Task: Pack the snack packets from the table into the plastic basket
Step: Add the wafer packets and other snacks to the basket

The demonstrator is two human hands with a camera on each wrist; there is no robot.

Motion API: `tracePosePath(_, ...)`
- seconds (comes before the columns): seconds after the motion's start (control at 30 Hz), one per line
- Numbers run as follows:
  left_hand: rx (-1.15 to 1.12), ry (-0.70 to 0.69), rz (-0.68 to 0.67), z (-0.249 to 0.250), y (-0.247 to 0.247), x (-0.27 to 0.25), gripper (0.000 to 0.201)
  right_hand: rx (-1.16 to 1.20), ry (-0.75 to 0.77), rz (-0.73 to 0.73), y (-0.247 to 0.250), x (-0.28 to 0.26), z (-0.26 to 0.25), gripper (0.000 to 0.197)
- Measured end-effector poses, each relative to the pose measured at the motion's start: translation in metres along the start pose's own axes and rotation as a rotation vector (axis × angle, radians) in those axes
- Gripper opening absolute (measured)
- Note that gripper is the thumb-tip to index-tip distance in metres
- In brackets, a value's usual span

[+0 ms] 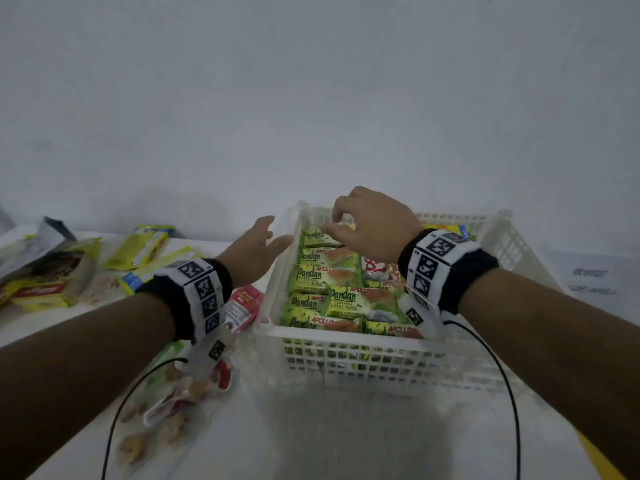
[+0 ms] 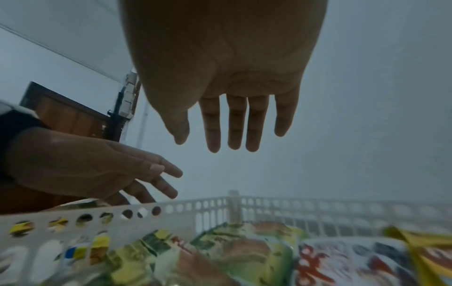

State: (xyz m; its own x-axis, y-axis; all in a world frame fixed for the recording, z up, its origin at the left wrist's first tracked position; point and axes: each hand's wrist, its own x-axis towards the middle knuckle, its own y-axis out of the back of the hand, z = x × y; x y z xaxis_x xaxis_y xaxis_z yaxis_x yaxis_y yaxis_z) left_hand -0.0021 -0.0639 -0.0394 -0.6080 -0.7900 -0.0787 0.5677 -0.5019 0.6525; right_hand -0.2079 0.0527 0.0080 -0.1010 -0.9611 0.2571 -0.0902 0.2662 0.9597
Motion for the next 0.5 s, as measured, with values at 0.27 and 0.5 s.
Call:
tracePosePath(0.27, 0.493, -0.069, 0.135, -0.009, 0.062, -0.039, 0.08, -0.026, 0.06, -0.062, 0.014, 0.027, -0.068, 0.051)
tracePosePath(0.5, 0.698, -0.043, 0.076, -0.072, 0.118, -0.068, 0.086, -0.034, 0.047, -0.191, 0.004, 0.057, -0.163, 0.063)
